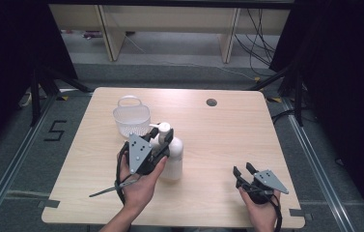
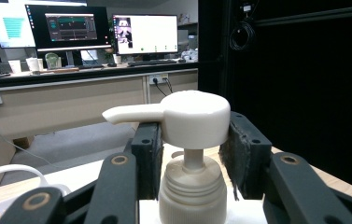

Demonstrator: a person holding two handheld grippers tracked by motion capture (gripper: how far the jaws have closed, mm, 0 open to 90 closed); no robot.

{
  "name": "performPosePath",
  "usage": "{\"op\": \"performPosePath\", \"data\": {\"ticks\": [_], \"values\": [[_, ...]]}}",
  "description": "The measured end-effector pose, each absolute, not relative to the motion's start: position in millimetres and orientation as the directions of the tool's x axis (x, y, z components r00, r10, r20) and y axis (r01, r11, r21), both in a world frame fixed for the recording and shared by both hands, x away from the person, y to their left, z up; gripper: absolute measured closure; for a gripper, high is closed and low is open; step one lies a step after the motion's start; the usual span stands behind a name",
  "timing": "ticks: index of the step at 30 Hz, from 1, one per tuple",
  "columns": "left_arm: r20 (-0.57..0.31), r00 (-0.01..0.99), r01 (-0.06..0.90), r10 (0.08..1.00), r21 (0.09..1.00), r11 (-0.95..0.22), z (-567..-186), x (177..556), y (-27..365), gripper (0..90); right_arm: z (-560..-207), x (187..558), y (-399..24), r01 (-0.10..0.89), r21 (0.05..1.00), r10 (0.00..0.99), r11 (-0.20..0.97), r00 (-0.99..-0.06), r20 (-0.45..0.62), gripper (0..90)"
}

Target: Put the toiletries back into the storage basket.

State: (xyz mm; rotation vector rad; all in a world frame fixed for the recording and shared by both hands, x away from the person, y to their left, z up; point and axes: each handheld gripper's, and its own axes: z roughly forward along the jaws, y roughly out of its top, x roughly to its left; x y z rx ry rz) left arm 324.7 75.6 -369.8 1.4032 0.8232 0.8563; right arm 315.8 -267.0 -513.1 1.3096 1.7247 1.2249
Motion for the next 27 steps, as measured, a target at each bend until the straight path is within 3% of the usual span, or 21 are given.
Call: {"op": "performPosePath", "data": {"ticks": [27], "values": [[0.014,0.412,-0.059,0.911,0.998,0.011,-353.9,330.8,115.8,59.2,-513.6,316.3,-266.3,0.346,0.937,0.947,0.050,-0.314,0.065,46.1]]}}
